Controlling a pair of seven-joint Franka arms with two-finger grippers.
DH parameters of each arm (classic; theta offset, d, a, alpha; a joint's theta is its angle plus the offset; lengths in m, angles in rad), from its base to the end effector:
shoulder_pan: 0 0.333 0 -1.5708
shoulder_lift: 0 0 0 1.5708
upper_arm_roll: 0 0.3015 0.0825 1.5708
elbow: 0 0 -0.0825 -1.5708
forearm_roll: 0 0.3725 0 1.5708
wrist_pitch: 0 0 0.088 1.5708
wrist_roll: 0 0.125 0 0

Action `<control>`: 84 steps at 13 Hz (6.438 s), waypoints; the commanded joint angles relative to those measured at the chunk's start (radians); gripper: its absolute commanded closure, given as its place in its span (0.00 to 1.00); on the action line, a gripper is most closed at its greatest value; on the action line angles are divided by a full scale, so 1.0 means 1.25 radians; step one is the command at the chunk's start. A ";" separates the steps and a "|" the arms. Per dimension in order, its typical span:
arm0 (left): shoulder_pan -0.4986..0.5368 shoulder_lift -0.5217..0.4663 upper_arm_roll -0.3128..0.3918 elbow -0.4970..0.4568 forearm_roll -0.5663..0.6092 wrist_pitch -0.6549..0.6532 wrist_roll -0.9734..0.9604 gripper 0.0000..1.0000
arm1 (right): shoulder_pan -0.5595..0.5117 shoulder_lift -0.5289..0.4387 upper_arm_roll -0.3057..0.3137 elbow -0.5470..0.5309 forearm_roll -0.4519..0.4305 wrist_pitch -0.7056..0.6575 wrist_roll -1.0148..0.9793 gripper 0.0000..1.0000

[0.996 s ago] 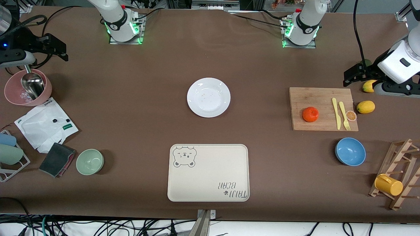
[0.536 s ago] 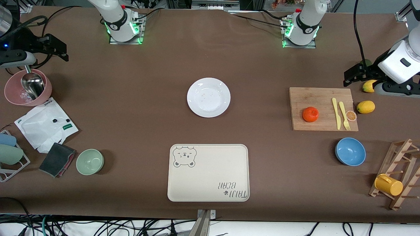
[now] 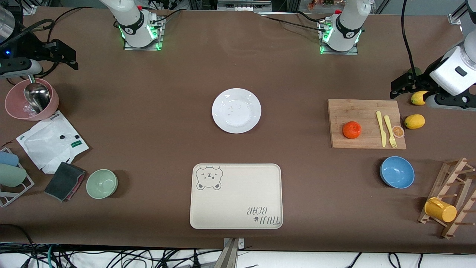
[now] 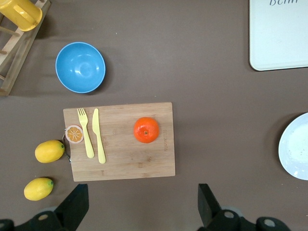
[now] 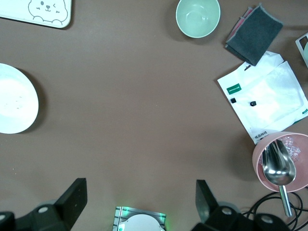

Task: Place orange and plate with both arms
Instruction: 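Reach the left gripper down to the orange and grasp it, then carry the orange with the left gripper and lower it onto the plate, then retract the left gripper to rest while the right gripper reaches toward the plate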

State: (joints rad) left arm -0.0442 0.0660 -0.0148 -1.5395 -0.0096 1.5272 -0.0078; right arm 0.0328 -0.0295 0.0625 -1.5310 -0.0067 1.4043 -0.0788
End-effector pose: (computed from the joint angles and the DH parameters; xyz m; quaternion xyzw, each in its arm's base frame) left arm 0.5543 -0.0337 0.5664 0.9989 -0.0256 -0.0393 0.0040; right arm 0.5126 0.0486 0.6119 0.9951 0.0864 -0.0486 0.0046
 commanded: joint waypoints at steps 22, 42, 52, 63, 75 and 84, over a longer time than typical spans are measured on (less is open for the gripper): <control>-0.003 0.222 -0.007 -0.483 0.124 0.652 -0.017 0.00 | 0.004 -0.007 -0.005 -0.027 -0.007 0.015 -0.001 0.00; -0.034 0.238 -0.301 -0.322 0.019 0.499 -0.461 0.71 | 0.002 0.003 -0.010 -0.029 -0.009 0.020 -0.004 0.00; -0.351 0.508 -0.299 -0.046 -0.001 0.522 -0.951 0.71 | 0.002 0.009 -0.011 -0.037 -0.011 0.023 -0.004 0.00; -0.355 0.518 -0.290 -0.046 0.058 0.608 -0.947 0.00 | 0.016 0.014 -0.006 -0.040 -0.011 0.045 -0.006 0.00; -0.134 0.328 -0.250 0.122 0.087 0.208 -0.524 0.00 | 0.019 0.035 0.024 -0.140 0.014 0.129 -0.002 0.00; 0.137 0.138 -0.250 0.139 0.014 0.008 -0.105 0.00 | 0.035 0.140 0.048 -0.159 0.248 0.219 0.009 0.00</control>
State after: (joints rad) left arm 0.0822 0.2855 -0.3168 -1.3534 0.0324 1.5619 -0.2192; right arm 0.0736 0.1287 0.1213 -1.7059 0.2613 1.6361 -0.0768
